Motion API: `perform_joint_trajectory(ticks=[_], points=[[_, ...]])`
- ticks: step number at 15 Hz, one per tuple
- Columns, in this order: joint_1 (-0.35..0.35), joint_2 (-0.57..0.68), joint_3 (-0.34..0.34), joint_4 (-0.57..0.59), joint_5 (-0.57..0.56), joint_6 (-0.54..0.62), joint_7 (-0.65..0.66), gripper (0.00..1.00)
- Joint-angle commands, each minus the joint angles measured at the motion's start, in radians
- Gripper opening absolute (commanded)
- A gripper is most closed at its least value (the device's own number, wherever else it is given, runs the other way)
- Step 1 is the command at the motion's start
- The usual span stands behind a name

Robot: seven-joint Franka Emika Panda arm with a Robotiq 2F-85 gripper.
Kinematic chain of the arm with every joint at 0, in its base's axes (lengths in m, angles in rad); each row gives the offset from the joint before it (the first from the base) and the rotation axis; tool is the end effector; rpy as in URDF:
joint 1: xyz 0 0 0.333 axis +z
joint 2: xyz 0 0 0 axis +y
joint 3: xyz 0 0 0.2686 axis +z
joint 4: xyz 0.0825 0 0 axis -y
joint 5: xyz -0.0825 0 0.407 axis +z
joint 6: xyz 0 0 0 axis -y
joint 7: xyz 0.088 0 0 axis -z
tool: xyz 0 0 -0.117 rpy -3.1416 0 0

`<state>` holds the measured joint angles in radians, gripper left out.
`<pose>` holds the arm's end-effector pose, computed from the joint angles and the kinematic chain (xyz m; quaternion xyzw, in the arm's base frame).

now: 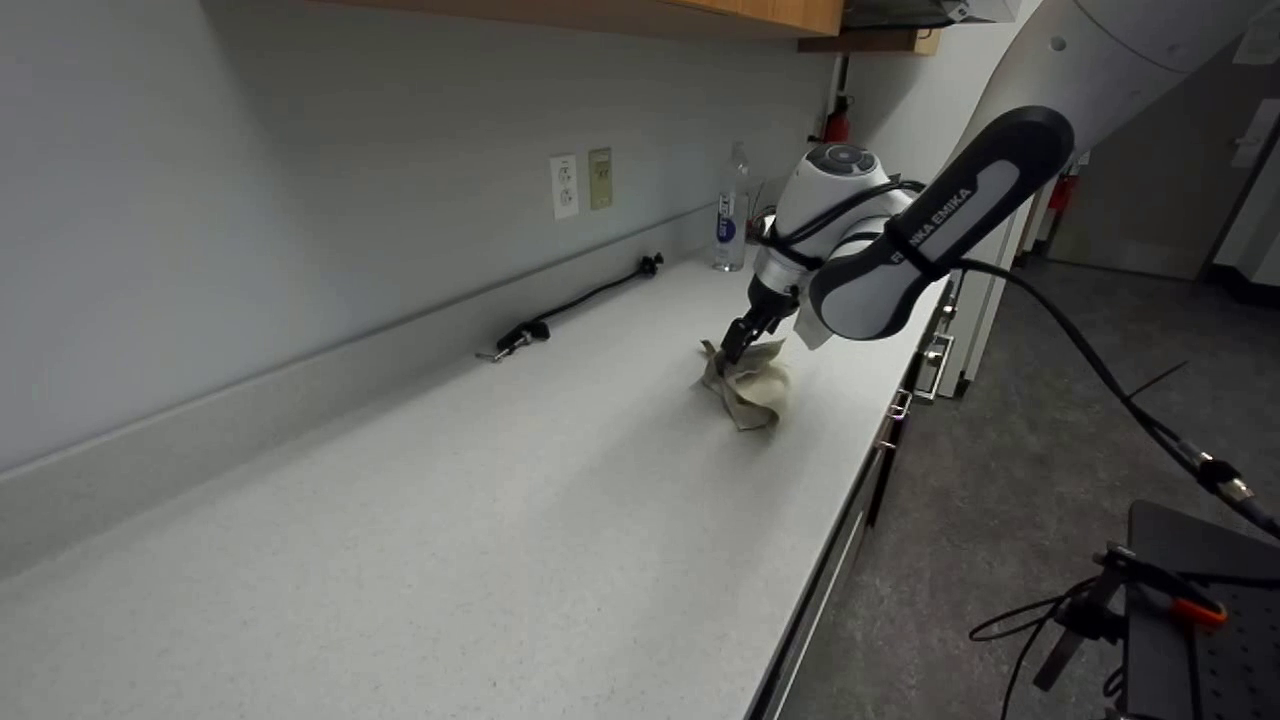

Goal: Fold the towel

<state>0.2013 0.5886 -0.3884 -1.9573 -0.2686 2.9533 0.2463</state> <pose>0.6384 -0.0993 0.1688 0.9661 -0.0346 0.2122 0.1428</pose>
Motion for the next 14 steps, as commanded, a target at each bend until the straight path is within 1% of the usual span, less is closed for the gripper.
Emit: perform_joint_trajectory(ticks=[1,6,7,8,9,10,11,13,14], points=[[0.023,-0.094,-0.044,-0.042,-0.031,-0.019,-0.012,1.00],[0.002,-0.172,-0.020,-0.074,-0.061,-0.066,-0.027,1.00],[-0.002,-0.186,-0.012,-0.086,-0.069,-0.083,-0.029,0.94],[-0.005,-0.198,-0.006,-0.096,-0.079,-0.099,-0.028,0.77],[-0.010,-0.211,0.003,-0.110,-0.087,-0.113,-0.032,0.70],[-0.011,-0.220,0.006,-0.121,-0.099,-0.126,-0.030,0.68],[-0.012,-0.228,0.009,-0.133,-0.111,-0.139,-0.026,0.61],[-0.019,-0.243,0.019,-0.155,-0.128,-0.166,-0.023,0.44],[-0.026,-0.247,0.028,-0.163,-0.130,-0.180,-0.028,0.37]])
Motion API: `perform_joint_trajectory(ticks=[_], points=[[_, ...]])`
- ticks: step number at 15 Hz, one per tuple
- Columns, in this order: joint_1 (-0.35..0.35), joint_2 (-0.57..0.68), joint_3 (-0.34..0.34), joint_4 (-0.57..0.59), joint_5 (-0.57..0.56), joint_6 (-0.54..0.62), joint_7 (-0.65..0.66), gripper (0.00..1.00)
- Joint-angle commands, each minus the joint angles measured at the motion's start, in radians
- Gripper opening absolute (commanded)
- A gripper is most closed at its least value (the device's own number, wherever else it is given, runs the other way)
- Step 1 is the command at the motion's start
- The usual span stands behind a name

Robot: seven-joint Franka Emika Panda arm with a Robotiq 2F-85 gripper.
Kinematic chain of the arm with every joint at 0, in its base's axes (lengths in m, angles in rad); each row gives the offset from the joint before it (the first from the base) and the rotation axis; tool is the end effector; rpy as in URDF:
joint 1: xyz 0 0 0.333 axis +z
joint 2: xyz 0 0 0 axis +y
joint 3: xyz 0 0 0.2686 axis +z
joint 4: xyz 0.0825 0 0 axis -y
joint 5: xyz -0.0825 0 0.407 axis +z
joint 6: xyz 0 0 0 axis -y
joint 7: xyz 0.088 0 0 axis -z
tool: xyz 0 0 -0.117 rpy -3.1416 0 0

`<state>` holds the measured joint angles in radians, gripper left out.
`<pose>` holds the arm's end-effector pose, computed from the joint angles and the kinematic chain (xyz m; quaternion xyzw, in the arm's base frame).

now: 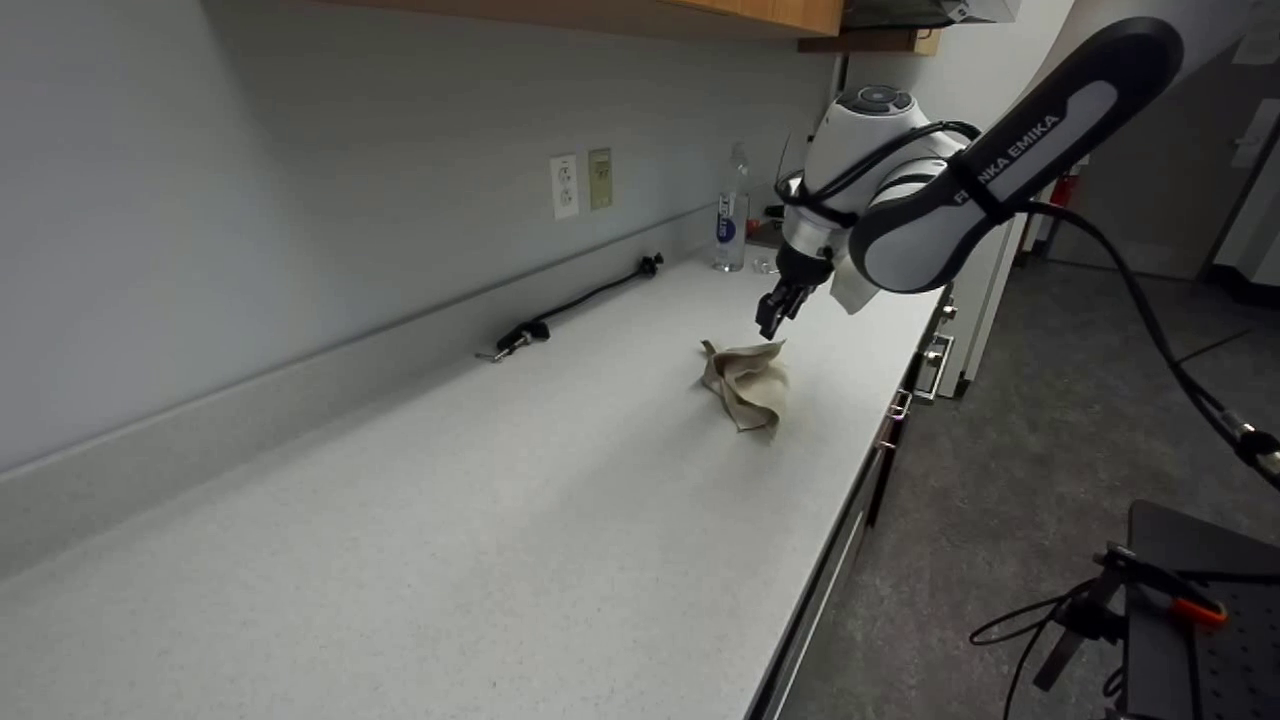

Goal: Fold the towel

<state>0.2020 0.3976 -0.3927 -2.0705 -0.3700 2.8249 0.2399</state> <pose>0.6144 -0.1011 0.2169 0.9710 -0.0205 0.1813 0.1542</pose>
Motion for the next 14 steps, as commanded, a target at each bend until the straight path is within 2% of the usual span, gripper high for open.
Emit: perform_joint_trajectory(ticks=[1,5,14], points=[[-0.033,-0.057,0.040,-0.057,-0.031,-0.061,-0.022,0.28],[-0.044,-0.047,0.058,-0.060,-0.042,-0.114,-0.010,0.01],[-0.063,0.092,0.058,0.029,-0.045,-0.115,0.030,0.00]])
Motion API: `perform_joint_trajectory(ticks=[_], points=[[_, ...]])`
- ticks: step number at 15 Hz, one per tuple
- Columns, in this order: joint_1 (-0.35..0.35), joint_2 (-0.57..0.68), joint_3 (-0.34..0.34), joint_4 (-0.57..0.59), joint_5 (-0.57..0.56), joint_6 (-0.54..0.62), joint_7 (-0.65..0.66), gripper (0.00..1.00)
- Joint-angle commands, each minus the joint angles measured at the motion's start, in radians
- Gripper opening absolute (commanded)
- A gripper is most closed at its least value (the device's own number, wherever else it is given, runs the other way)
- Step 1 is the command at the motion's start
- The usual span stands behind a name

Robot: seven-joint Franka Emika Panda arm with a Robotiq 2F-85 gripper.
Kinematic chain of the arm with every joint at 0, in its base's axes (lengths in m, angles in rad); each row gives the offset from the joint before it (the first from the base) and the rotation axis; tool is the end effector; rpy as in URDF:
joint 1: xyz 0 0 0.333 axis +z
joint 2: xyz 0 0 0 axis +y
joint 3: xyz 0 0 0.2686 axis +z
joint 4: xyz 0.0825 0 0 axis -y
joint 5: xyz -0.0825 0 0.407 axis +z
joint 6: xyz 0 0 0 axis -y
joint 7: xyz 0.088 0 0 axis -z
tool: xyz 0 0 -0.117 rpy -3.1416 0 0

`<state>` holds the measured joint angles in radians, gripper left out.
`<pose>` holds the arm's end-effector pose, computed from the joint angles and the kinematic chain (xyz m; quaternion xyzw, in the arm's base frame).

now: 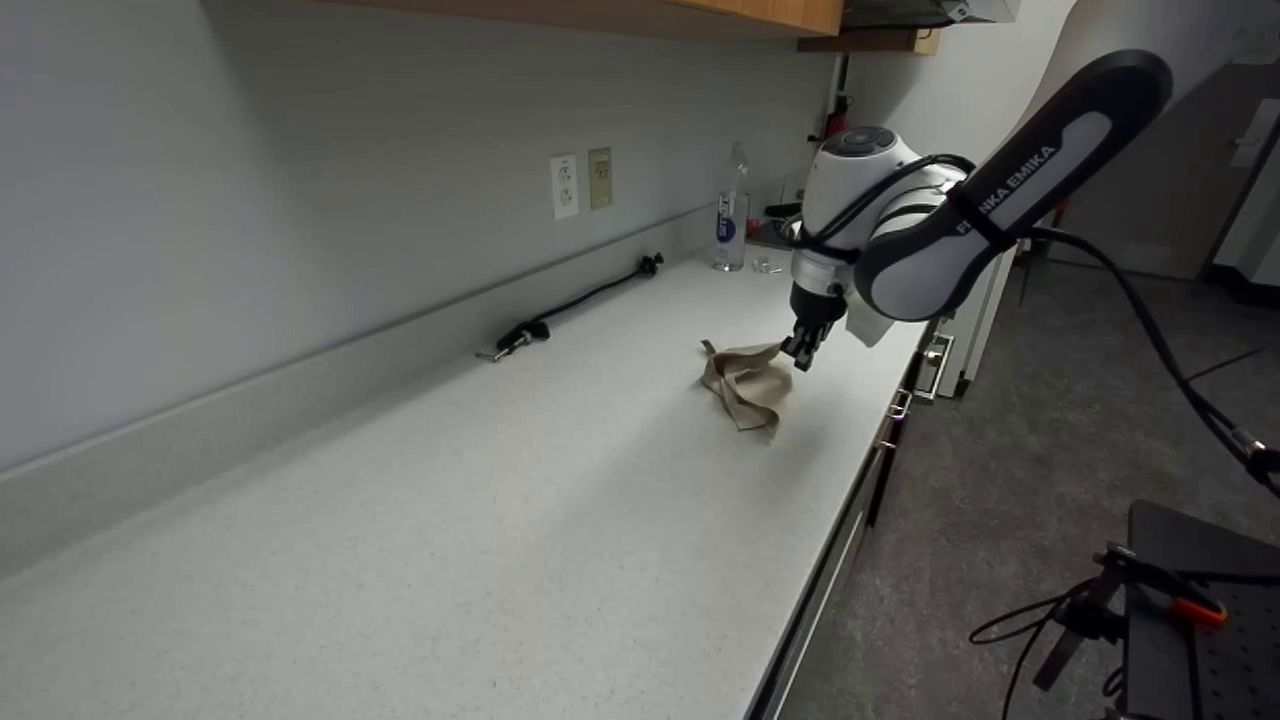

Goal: Fold the towel

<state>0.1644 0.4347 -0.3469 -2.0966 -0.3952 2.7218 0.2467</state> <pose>0.5906 -0.1018 0.1696 0.9812 -0.0181 0.0998 0.1639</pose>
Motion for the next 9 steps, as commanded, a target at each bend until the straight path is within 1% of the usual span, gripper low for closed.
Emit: perform_joint_trajectory(ticks=[1,6,9], points=[[-0.025,0.068,0.011,0.064,-0.018,-0.011,0.024,0.00],[0.001,0.118,-0.019,0.135,-0.045,0.010,0.056,0.00],[-0.001,0.127,-0.022,0.170,-0.057,0.005,0.057,0.00]])
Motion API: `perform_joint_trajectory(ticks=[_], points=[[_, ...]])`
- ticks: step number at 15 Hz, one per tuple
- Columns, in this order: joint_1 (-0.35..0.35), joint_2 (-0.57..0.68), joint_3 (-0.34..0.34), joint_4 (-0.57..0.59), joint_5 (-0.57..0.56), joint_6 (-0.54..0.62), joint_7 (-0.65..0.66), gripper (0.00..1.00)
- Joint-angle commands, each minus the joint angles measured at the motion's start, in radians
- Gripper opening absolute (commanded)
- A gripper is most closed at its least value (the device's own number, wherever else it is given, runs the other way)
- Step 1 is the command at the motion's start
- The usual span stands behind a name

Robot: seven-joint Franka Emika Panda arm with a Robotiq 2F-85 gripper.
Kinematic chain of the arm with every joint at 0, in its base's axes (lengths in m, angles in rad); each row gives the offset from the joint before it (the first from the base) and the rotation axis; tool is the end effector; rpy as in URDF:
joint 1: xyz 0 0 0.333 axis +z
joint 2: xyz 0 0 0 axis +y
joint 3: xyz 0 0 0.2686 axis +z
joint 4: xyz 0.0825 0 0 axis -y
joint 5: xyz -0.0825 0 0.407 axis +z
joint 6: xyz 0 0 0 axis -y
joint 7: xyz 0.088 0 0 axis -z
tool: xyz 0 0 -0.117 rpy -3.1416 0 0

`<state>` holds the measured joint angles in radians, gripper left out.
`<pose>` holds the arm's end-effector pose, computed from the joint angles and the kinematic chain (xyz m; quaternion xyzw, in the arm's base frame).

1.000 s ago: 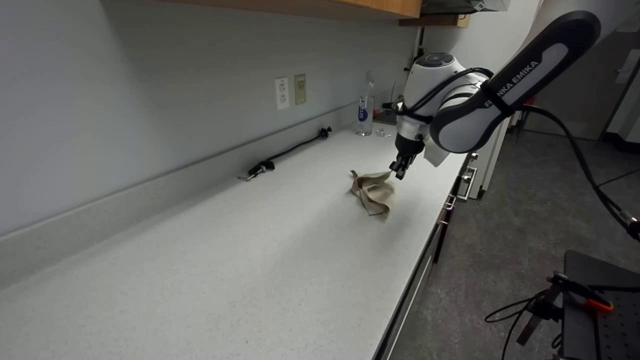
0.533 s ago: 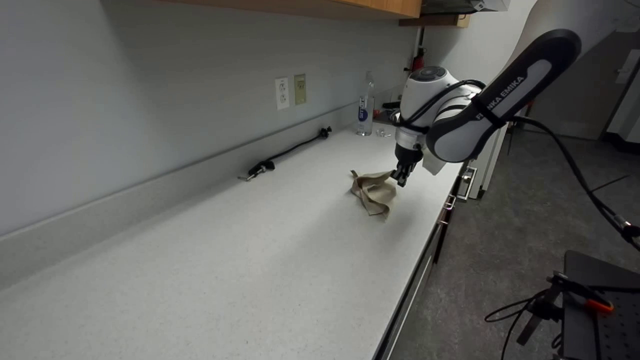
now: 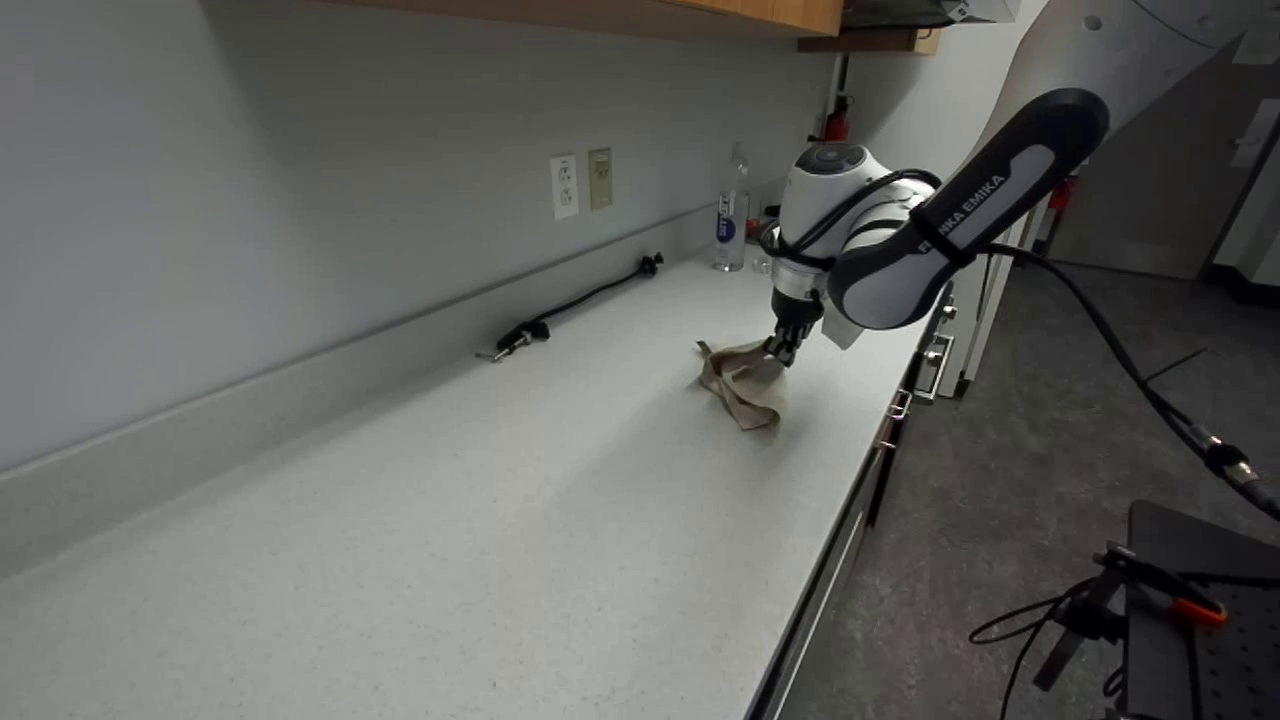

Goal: Fold the towel

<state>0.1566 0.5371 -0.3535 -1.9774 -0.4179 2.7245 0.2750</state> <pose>0.6174 -0.1112 0.1603 0.9762 -0.0185 0.1114 0.1853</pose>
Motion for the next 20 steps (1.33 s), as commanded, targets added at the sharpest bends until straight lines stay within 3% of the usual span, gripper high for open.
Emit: perform_joint_trajectory(ticks=[1,12,17,20], points=[[0.007,0.025,-0.018,0.057,-0.039,0.001,0.031,0.00],[-0.028,0.066,0.032,0.112,0.021,0.008,0.010,0.00],[0.055,0.080,-0.057,0.161,-0.083,0.081,0.098,0.00],[0.075,0.087,-0.083,0.178,-0.089,0.110,0.127,0.00]])
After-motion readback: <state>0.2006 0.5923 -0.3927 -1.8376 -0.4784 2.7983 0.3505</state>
